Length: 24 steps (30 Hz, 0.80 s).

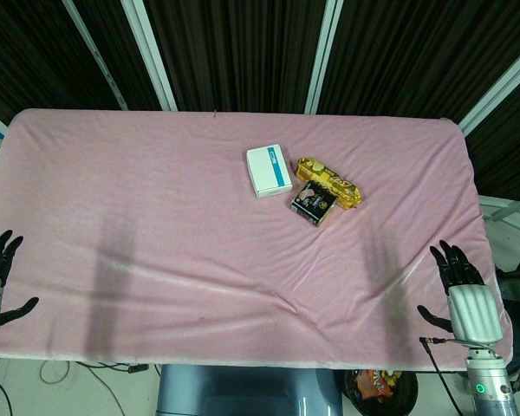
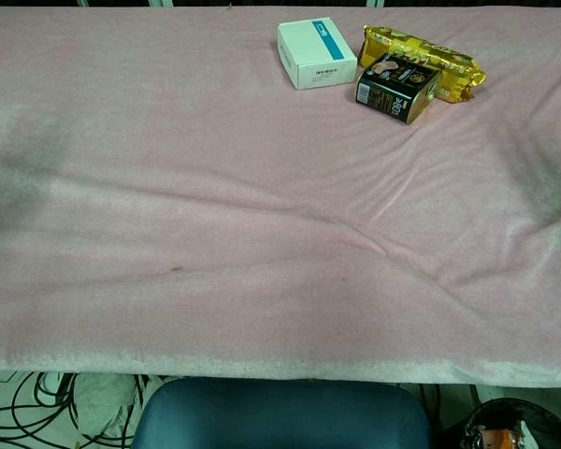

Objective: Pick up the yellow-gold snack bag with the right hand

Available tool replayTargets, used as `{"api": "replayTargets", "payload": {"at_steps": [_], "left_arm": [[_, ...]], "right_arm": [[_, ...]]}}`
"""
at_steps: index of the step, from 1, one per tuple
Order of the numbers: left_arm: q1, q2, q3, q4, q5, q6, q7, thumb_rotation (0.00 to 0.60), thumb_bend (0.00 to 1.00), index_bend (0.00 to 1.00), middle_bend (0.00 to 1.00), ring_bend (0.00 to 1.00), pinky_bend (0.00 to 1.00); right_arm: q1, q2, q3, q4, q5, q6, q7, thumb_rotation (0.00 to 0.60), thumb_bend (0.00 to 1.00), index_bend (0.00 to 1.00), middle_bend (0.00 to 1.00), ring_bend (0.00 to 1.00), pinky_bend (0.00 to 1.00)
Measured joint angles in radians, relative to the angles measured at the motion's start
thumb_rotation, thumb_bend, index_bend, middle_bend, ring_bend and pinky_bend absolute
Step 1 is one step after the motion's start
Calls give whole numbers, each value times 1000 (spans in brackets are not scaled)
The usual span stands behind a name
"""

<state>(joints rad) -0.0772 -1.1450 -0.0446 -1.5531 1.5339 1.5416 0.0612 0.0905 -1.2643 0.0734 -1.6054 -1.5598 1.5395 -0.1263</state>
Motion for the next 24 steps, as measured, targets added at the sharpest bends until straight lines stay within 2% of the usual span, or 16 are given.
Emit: {"api": "replayTargets", "payload": {"at_steps": [24], "left_arm": [[1, -3, -4, -3, -14, -4, -4, 600, 0, 0, 0, 0, 0]], "right_arm": [[3, 0, 7, -22, 12, -5, -3, 600, 103, 0, 0, 0, 221]]}}
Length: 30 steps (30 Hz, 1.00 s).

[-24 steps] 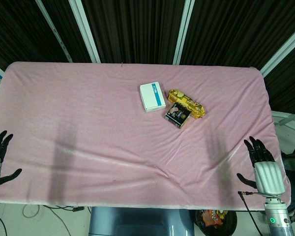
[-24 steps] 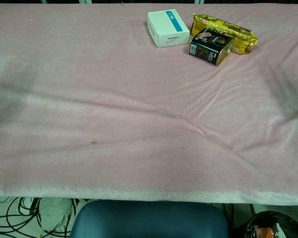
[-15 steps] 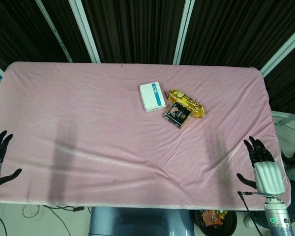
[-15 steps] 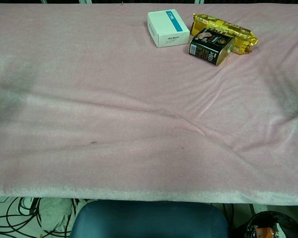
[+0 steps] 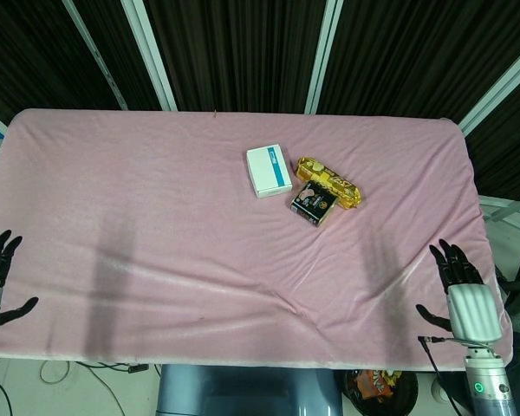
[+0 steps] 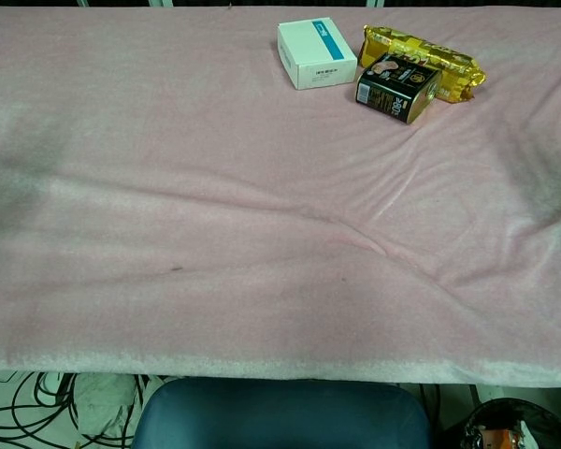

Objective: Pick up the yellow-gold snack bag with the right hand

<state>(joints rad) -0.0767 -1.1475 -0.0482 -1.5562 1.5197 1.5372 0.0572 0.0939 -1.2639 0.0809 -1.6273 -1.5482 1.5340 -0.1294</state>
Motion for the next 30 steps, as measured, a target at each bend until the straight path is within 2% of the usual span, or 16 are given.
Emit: {"api": "replayTargets", "payload": {"at_steps": [6, 11, 16, 22, 30], "left_arm": [[-2, -3, -11, 2, -26, -11, 3, 600, 0, 0, 0, 0, 0], [-1, -3, -11, 3, -26, -9, 6, 600, 0, 0, 0, 0, 0], [-1, -5, -9, 11, -24, -8, 19, 600, 0, 0, 0, 0, 0], [0, -8, -14, 10, -46, -16, 28, 600, 0, 0, 0, 0, 0], [-2, -14, -21, 13, -76, -30, 85, 600, 0, 0, 0, 0, 0]], "right_arm": [[32, 18, 31, -99, 40, -51, -18, 600, 93, 0, 0, 0, 221], [129, 22, 118, -189, 155, -171, -75, 600, 90, 0, 0, 0, 222], [268, -12, 224, -192, 348, -306, -160, 600, 92, 0, 0, 0, 221], [454, -112, 330, -50, 595, -439, -261, 600, 92, 0, 0, 0, 221], [654, -247, 414, 236, 834, -570, -332, 600, 92, 0, 0, 0, 221]]}}
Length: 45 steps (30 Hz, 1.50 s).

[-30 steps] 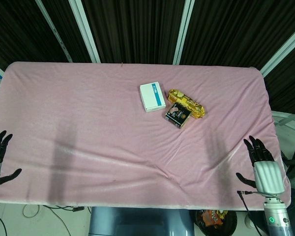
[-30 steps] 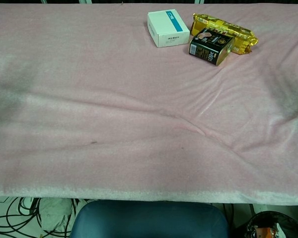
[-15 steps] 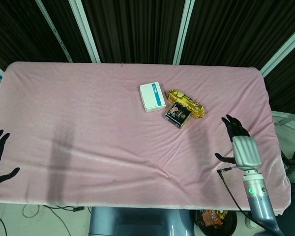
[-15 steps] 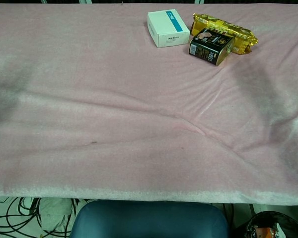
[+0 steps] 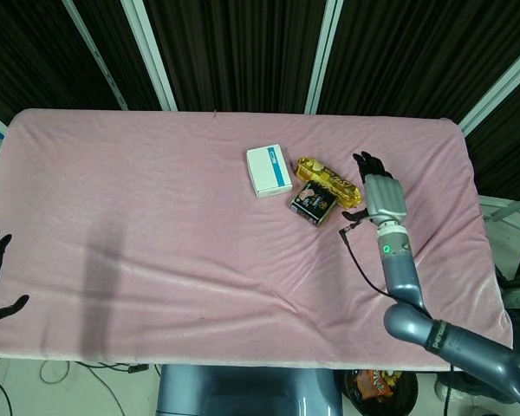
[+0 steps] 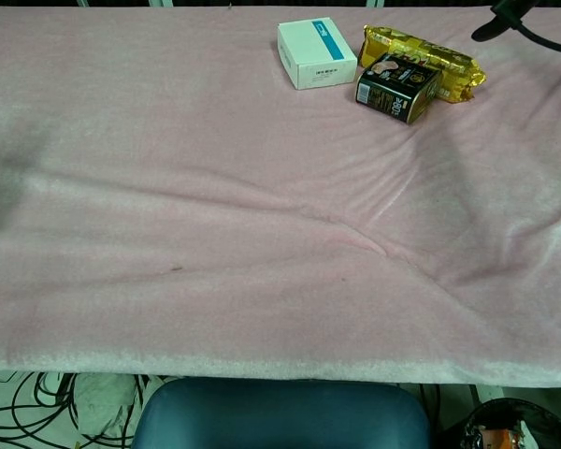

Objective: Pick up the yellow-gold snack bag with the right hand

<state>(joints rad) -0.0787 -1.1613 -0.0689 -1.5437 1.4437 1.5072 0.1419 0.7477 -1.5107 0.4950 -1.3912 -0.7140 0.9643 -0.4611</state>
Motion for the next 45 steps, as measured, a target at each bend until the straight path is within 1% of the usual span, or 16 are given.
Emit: {"api": "replayTargets", "payload": {"at_steps": [7, 13, 16, 23, 31, 34, 39, 40, 42, 43, 44, 45], "left_arm": [[-3, -11, -11, -5, -39, -14, 33, 600, 0, 0, 0, 0, 0], [-5, -15, -19, -14, -74, -29, 66, 600, 0, 0, 0, 0, 0], [-7, -16, -20, -17, -82, -37, 80, 600, 0, 0, 0, 0, 0], [-12, -19, -26, -21, -102, -46, 96, 600, 0, 0, 0, 0, 0], [-12, -21, -27, -24, -110, -46, 104, 600, 0, 0, 0, 0, 0], [-12, -22, -27, -23, -111, -47, 108, 600, 0, 0, 0, 0, 0], [-13, -22, -28, -24, -113, -46, 108, 600, 0, 0, 0, 0, 0], [-13, -22, -29, -24, -113, -46, 108, 600, 0, 0, 0, 0, 0], [-13, -23, -30, -23, -115, -45, 108, 600, 0, 0, 0, 0, 0], [-14, -23, -30, -22, -115, -45, 109, 600, 0, 0, 0, 0, 0], [-14, -23, -30, -22, -114, -45, 109, 600, 0, 0, 0, 0, 0], [-14, -24, -30, -22, -113, -44, 110, 600, 0, 0, 0, 0, 0]], "right_arm": [[147, -109, 30, 293, 143, -130, -40, 600, 92, 0, 0, 0, 221], [241, -202, 32, 530, 245, -247, -62, 600, 93, 0, 0, 0, 221], [273, -245, 26, 623, 275, -298, -68, 600, 93, 0, 0, 0, 221], [326, -341, 16, 826, 305, -398, -58, 600, 93, 0, 0, 0, 221], [377, -432, 18, 1030, 295, -483, -13, 600, 93, 0, 0, 0, 221], [394, -452, 24, 1086, 276, -507, 16, 600, 94, 0, 0, 0, 221], [404, -469, 28, 1149, 249, -558, 33, 600, 95, 0, 12, 3, 221], [405, -472, 29, 1163, 247, -573, 32, 600, 99, 13, 38, 19, 221], [406, -476, 31, 1184, 245, -602, 25, 600, 116, 95, 130, 95, 224], [406, -479, 34, 1196, 244, -622, 18, 600, 141, 190, 222, 182, 249], [407, -482, 36, 1206, 244, -634, 14, 600, 172, 297, 336, 296, 307], [408, -486, 40, 1216, 242, -642, 10, 600, 195, 367, 417, 377, 360]]}}
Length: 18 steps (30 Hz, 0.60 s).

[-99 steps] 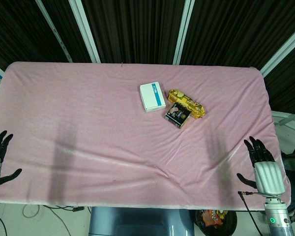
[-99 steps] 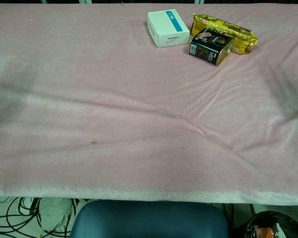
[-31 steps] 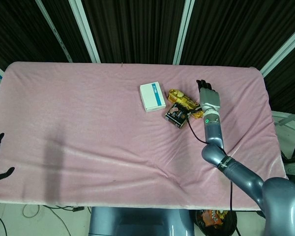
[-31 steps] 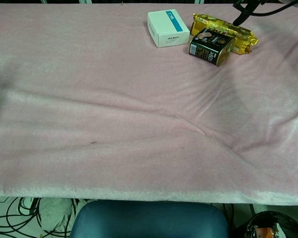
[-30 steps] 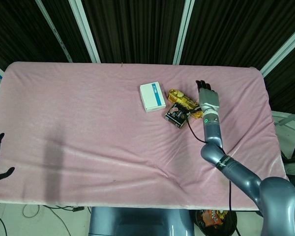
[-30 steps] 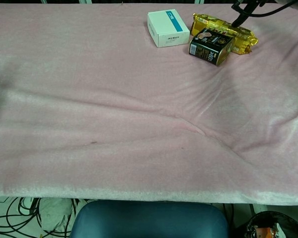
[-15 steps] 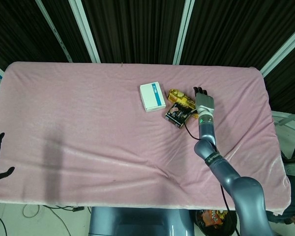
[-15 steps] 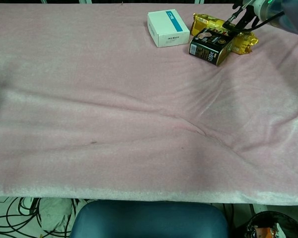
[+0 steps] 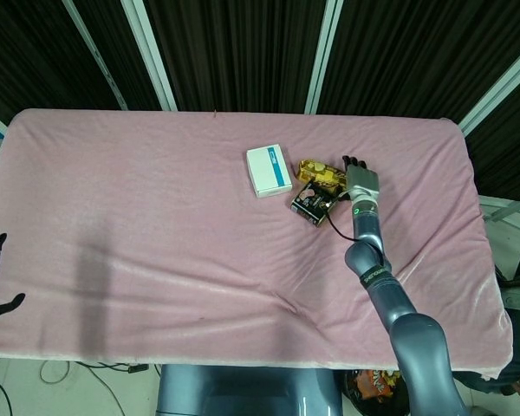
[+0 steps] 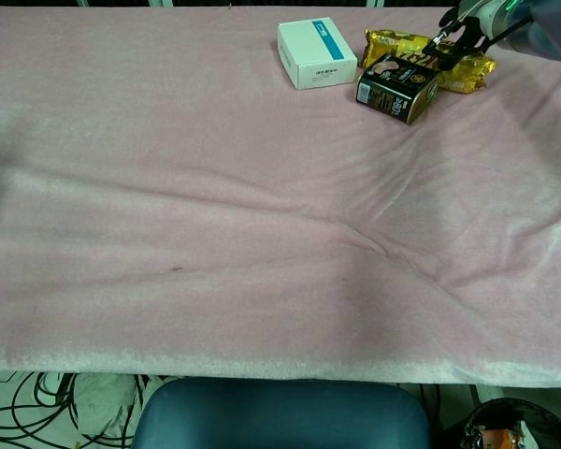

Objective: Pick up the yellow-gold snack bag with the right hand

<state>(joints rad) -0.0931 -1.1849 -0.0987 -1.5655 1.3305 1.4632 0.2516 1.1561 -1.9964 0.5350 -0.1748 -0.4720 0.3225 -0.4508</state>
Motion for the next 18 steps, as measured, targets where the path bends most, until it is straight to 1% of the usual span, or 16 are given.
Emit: {"api": "replayTargets", "payload": {"at_steps": [1, 3, 5, 8, 12, 15, 18], "left_arm": [[0, 0, 0, 0, 1, 1, 0, 600, 0, 0, 0, 0, 0], [0, -1, 0, 0, 1, 2, -2, 600, 0, 0, 0, 0, 0], [0, -1, 0, 2, 3, 4, -4, 600, 0, 0, 0, 0, 0], [0, -2, 1, 5, 10, 7, -9, 600, 0, 0, 0, 0, 0], [0, -4, 1, 8, 20, 15, -16, 600, 0, 0, 0, 0, 0], [0, -6, 3, 14, 32, 21, -23, 600, 0, 0, 0, 0, 0], [0, -8, 5, 20, 47, 27, -33, 600, 0, 0, 0, 0, 0]], "right_arm": [[1, -3, 5, 10, -5, -4, 0, 600, 228, 461, 522, 488, 451], [1, -4, 8, 9, -17, -3, 9, 600, 266, 567, 620, 604, 558], [-1, -4, 9, 2, -39, 3, 27, 600, 288, 619, 653, 650, 606], [-4, 1, 10, -15, -70, 24, 70, 600, 296, 649, 675, 673, 628], [-9, 22, 11, -57, -122, 70, 157, 600, 297, 650, 679, 674, 628], [-17, 53, 11, -110, -175, 121, 240, 600, 297, 650, 679, 674, 628], [-34, 97, 9, -189, -228, 179, 318, 600, 296, 650, 679, 674, 628]]}}
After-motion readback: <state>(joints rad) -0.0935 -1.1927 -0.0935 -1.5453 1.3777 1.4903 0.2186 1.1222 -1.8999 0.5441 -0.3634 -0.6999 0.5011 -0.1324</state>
